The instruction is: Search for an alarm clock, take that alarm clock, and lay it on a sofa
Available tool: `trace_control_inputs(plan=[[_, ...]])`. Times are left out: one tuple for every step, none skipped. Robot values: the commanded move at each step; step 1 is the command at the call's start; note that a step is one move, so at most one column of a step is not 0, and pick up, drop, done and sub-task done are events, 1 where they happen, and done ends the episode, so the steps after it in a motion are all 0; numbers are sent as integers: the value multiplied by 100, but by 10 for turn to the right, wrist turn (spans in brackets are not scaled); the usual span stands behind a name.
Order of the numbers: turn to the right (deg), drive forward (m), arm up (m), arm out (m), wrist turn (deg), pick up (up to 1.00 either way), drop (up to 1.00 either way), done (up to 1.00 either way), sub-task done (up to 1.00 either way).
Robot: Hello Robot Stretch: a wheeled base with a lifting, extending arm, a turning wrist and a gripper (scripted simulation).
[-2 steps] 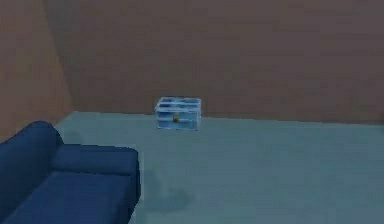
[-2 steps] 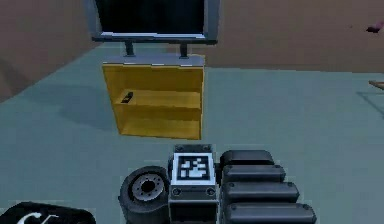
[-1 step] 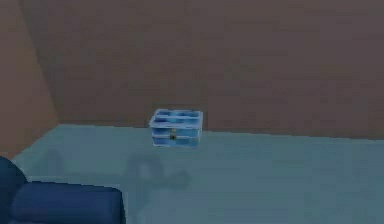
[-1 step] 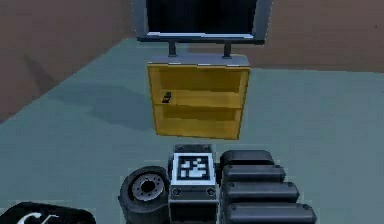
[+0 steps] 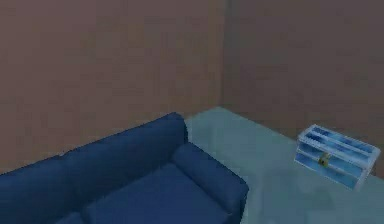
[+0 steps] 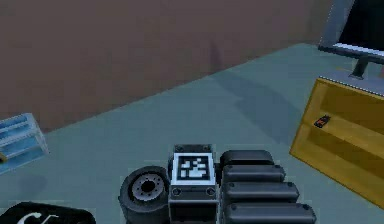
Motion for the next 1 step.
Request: trace_control_inputs(plan=[[-180, 0, 0, 0, 0, 0, 0, 0, 0]])
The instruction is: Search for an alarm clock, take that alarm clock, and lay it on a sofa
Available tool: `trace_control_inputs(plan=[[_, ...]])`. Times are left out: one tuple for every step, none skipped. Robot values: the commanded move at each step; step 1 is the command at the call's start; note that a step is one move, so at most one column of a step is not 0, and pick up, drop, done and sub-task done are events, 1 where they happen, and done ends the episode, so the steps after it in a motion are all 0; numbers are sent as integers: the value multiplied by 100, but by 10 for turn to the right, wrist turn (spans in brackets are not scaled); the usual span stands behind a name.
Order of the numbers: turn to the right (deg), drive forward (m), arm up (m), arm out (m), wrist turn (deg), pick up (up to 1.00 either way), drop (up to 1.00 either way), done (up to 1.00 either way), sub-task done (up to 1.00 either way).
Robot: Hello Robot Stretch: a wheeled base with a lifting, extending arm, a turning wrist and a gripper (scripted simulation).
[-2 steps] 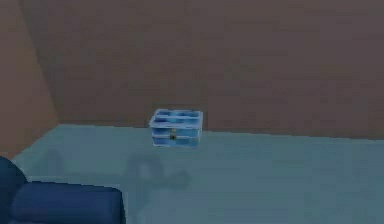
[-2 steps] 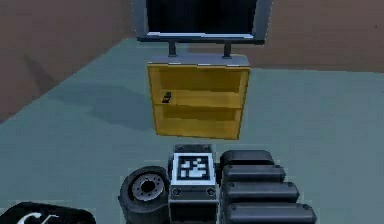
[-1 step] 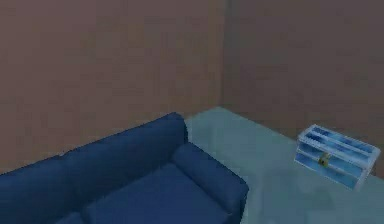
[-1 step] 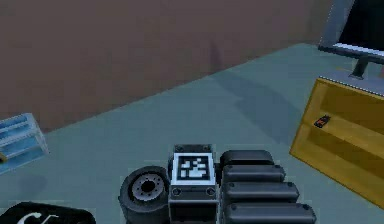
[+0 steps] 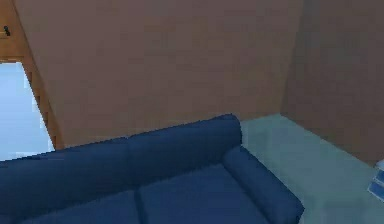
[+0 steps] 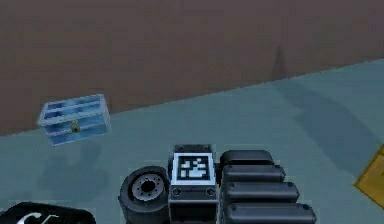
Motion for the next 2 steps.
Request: trace_control_inputs(plan=[[450, 0, 0, 0, 0, 0, 0, 0, 0], [120, 0, 0, 0, 0, 0, 0, 0, 0]])
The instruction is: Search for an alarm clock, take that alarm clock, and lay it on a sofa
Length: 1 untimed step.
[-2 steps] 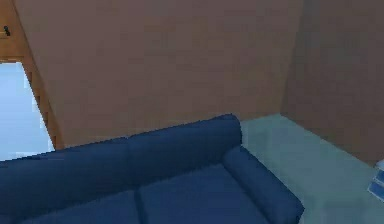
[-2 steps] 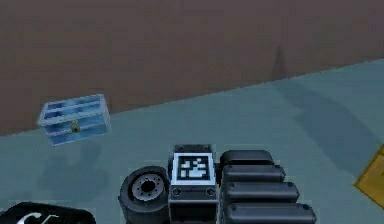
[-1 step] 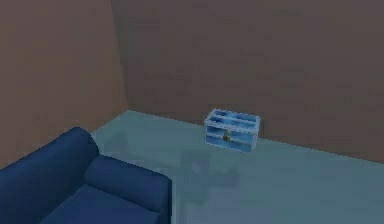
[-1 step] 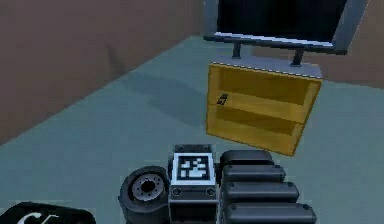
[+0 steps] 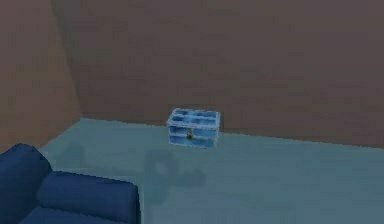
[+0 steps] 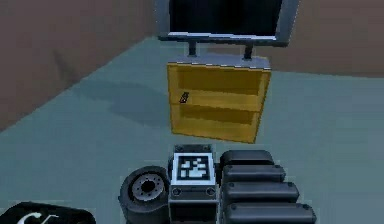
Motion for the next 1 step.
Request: trace_control_inputs(plan=[[-450, 0, 0, 0, 0, 0, 0, 0, 0]])
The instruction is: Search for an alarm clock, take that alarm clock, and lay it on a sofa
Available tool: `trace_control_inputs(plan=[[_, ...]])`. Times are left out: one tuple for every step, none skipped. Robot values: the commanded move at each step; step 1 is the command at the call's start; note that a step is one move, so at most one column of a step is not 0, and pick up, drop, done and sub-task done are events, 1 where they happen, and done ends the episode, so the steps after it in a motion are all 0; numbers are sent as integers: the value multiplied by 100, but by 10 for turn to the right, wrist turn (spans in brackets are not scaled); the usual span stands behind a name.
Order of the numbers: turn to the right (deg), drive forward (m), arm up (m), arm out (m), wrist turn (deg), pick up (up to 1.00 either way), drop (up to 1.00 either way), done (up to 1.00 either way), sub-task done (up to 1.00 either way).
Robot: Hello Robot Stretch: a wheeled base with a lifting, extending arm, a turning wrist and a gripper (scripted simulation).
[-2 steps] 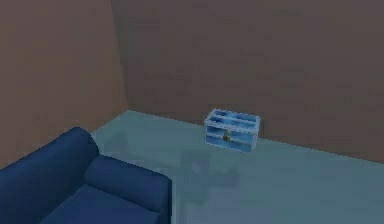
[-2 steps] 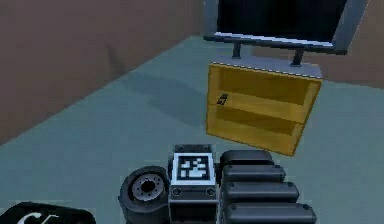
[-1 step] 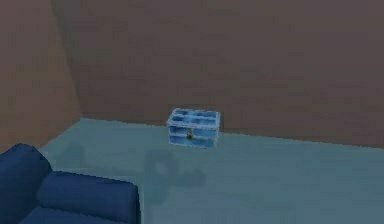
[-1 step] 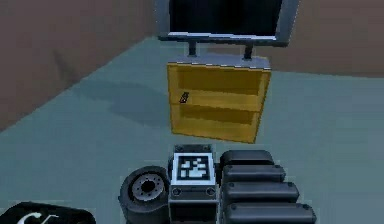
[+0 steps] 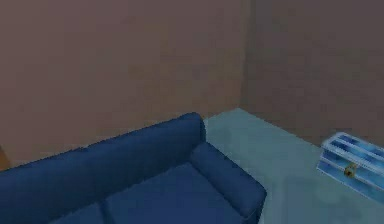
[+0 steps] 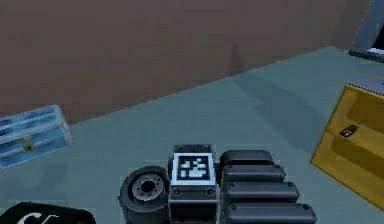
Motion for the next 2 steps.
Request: trace_control_inputs(plan=[[-180, 0, 0, 0, 0, 0, 0, 0, 0], [450, 0, 0, 0, 0, 0, 0, 0, 0]])
